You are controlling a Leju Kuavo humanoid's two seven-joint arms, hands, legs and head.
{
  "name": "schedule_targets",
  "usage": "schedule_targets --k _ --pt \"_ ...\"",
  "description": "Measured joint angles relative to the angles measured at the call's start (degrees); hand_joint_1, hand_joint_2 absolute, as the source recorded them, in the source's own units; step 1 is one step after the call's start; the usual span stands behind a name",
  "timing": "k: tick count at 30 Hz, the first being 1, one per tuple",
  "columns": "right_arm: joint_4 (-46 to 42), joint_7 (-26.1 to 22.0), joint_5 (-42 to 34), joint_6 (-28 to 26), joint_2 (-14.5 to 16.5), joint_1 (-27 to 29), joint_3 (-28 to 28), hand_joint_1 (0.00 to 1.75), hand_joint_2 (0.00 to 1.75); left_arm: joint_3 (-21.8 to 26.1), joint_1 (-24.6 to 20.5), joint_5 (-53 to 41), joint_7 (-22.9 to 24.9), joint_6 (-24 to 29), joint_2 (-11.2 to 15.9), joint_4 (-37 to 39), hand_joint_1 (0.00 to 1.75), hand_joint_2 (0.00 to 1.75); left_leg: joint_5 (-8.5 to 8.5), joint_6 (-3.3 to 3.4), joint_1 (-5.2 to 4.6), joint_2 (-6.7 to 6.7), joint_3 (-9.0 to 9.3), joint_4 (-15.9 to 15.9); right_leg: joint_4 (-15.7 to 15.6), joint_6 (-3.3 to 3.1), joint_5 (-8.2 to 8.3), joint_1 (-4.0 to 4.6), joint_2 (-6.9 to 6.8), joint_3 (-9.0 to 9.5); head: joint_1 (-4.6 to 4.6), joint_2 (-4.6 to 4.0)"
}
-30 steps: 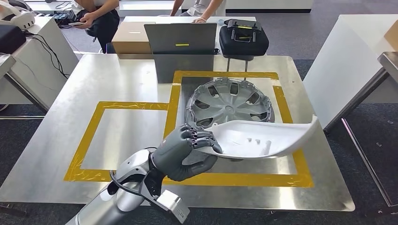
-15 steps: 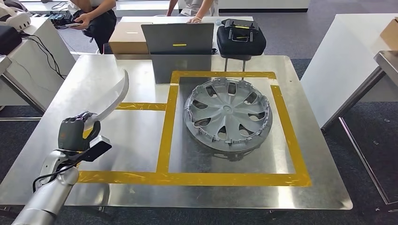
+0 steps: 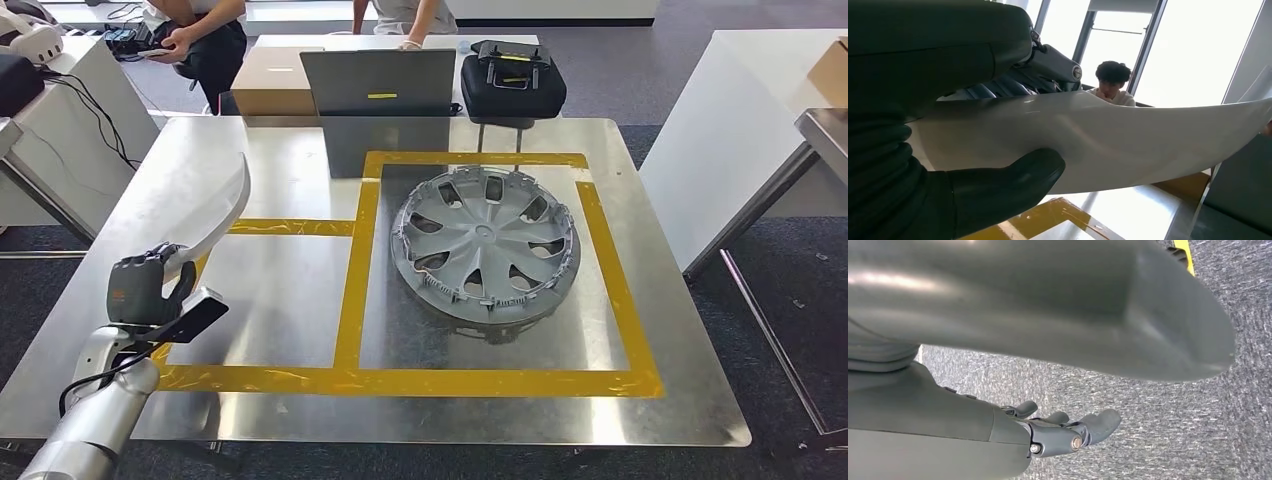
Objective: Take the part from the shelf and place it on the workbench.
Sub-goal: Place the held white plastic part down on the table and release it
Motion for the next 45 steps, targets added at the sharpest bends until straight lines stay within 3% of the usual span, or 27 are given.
schedule_targets --k 12,19,30,34,35,39,41,45 --pt "0.0 -1.0 1.2 0.8 0.0 -0.3 0.1 0.00 0.00 0.0 2.4 -1.4 -0.7 -0.1 -1.0 1.1 1.75 1.75 -0.01 0.01 0.00 0.01 0.00 0.0 0.0 0.00 0.00 0.00 0.00 0.01 0.00 0.00" --pt "0.0 -1.4 2.1 1.4 -0.1 -0.4 0.5 0.00 0.00 -0.8 6.5 -5.1 0.4 -0.9 -3.9 -0.8 1.75 1.75 -0.03 0.03 -0.03 -0.01 0.00 0.0 0.0 0.04 -0.02 0.00 0.00 0.03 0.00 0.00" --pt "0.0 -2.0 2.6 1.6 -0.1 -0.4 0.7 0.00 0.00 -3.3 6.0 -5.7 -0.1 -1.2 -6.3 0.6 1.75 1.75 -0.03 0.05 -0.04 -0.05 0.10 0.0 -0.1 0.05 -0.02 0.00 -0.05 0.15 0.01 0.00" --pt "0.0 -2.1 2.6 1.6 -0.1 -0.4 0.9 0.00 0.00 -4.2 5.3 -5.1 -0.3 -0.8 -6.9 2.0 0.00 1.75 -0.03 0.05 -0.03 -0.07 0.13 0.0 -0.1 0.05 -0.02 0.00 -0.10 0.19 0.01 0.00" --pt "0.0 -2.1 2.7 1.6 -0.1 -0.4 1.0 0.00 0.00 -4.4 5.2 -4.7 -0.6 -0.7 -7.1 2.3 0.00 1.75 -0.03 0.05 -0.03 -0.07 0.13 0.0 -0.1 0.06 -0.02 0.00 -0.10 0.19 0.01 0.00" --pt "0.0 -2.1 2.6 1.6 -0.1 -0.3 1.0 0.00 0.00 -4.8 5.3 -2.9 -1.7 -0.9 -7.4 2.9 0.00 0.00 -0.03 0.04 -0.03 -0.04 0.14 0.0 -0.1 0.06 -0.02 0.00 -0.08 0.19 0.01 0.00" --pt "0.0 -2.1 2.5 1.6 -0.1 -0.3 1.0 0.00 0.00 -5.0 6.1 2.8 -2.5 -5.2 -7.3 1.1 0.00 0.00 -0.03 0.04 -0.03 -0.03 0.14 0.0 -0.1 0.06 -0.02 0.01 -0.08 0.17 -0.01 0.00" --pt "0.0 -2.1 2.1 1.5 -0.1 0.0 1.0 0.00 0.00 -5.8 7.8 23.8 -3.8 -14.4 -7.2 -4.9 0.00 0.00 -0.03 0.04 -0.02 -0.09 0.10 0.0 -0.1 0.07 -0.03 0.02 -0.09 0.16 0.00 0.00"
